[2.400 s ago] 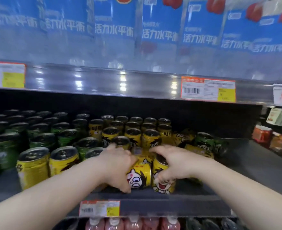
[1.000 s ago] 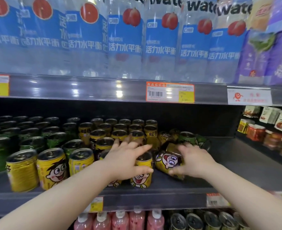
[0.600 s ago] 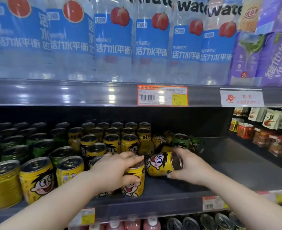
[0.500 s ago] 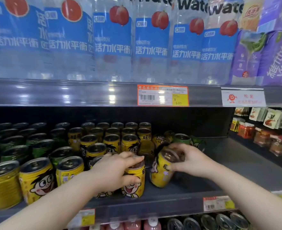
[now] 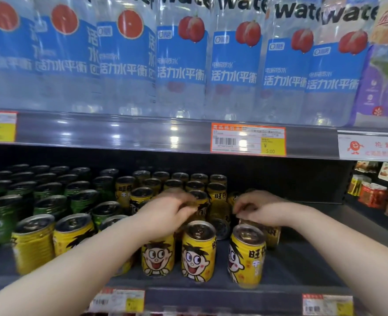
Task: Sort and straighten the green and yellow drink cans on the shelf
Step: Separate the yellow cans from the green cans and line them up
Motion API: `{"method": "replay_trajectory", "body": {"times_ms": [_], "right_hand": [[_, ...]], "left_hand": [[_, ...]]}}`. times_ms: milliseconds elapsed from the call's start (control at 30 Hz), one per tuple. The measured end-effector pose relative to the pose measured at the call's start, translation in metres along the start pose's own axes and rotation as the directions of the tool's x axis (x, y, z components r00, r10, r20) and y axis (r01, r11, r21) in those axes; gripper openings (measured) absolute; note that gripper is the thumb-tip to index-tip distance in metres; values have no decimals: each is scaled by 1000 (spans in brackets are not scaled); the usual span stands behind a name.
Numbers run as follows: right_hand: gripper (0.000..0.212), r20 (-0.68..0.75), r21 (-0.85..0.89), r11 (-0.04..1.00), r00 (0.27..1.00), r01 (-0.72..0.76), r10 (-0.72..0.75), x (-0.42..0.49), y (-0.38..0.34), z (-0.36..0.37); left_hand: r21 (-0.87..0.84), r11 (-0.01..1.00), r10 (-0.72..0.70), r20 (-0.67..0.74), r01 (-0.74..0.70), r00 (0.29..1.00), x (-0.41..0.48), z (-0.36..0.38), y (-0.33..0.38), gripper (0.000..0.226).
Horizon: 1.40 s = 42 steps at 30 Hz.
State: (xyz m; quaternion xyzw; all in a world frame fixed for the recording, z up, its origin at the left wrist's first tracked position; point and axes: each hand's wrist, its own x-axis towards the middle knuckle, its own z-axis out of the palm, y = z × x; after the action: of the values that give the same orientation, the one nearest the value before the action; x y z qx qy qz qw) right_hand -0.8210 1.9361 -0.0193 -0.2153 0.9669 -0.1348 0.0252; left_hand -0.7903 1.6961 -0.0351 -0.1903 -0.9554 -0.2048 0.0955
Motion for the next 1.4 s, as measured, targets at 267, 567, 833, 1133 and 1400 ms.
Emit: {"method": "replay_trajectory", "body": {"times_ms": [267, 567, 833, 1133, 1400], "right_hand": [[69, 224, -424, 863, 955, 273, -193, 58, 0, 22], [67, 151, -397, 838, 927, 376, -344, 70, 13, 27], [61, 123, 61, 998, 992, 32, -39, 58, 29, 5], [77, 109, 111, 994, 994, 0, -12, 53, 31, 14], [85, 109, 16, 1000, 994, -14, 12, 55, 19, 12]], "left_hand": [[238, 958, -196, 148, 158, 969, 26, -6, -17, 51], [188, 967, -217, 265, 170, 939, 46, 7, -12, 63], [291, 946, -247, 369, 141, 896, 60, 16, -1, 61], [337, 938, -213, 371, 83, 904, 63, 24, -5, 54], [-74, 981, -146, 309, 177, 940, 50, 7, -13, 89]]}}
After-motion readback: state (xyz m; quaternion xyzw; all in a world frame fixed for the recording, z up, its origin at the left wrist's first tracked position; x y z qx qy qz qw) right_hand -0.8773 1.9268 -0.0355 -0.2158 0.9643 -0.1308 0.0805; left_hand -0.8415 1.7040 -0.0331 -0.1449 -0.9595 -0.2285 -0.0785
